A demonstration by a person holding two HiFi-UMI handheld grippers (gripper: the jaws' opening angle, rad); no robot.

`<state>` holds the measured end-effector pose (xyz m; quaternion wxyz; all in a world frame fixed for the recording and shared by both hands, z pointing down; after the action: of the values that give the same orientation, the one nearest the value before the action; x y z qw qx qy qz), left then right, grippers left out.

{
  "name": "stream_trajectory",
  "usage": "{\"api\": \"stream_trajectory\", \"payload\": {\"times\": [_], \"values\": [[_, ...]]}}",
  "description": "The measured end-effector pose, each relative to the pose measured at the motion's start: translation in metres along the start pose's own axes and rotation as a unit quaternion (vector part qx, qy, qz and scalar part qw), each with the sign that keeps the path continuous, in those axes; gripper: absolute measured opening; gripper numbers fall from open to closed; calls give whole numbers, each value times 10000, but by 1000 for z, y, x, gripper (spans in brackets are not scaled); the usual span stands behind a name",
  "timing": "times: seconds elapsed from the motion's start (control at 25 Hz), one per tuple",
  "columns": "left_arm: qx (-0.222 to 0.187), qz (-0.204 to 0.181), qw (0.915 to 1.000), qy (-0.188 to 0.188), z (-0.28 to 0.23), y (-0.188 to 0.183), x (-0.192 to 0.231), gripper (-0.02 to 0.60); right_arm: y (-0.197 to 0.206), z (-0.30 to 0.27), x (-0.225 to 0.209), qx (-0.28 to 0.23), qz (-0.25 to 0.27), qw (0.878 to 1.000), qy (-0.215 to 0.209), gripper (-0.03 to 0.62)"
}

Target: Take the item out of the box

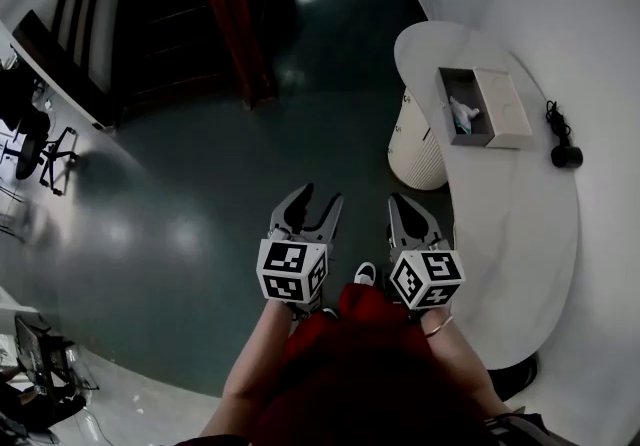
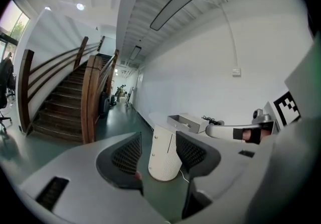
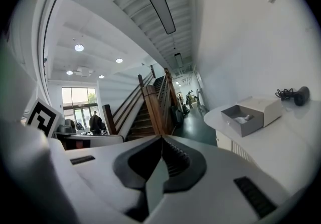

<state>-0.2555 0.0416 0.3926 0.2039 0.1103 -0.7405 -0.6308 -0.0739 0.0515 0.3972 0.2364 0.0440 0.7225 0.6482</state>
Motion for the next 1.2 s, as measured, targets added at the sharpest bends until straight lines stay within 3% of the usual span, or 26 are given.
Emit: {"api": "stream_trajectory", "payload": {"times": [0.32, 0.8, 1.2], "values": [[109, -74, 9997, 224, -64, -5, -3, 207, -13, -27, -45, -86, 21, 9994, 321, 15], [147, -313, 9968, 726, -158, -9, -45, 217, -33, -26, -132, -337, 47, 9938, 1061, 15], [259, -727, 9860, 1479, -218, -13, -92, 219, -44, -4, -179, -523, 128, 9791, 1962, 15]]}}
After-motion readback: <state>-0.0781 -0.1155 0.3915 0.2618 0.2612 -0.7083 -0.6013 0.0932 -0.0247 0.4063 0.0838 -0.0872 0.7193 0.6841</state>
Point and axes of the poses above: the fingertips, and each gripper's own axes: z backward along the fingers, x to its left, y out of its underside, the point moved 7 cm from there along z, backward along the fingers, and after that the axes turned 10 degrees about -x, right-handed, at the moved point
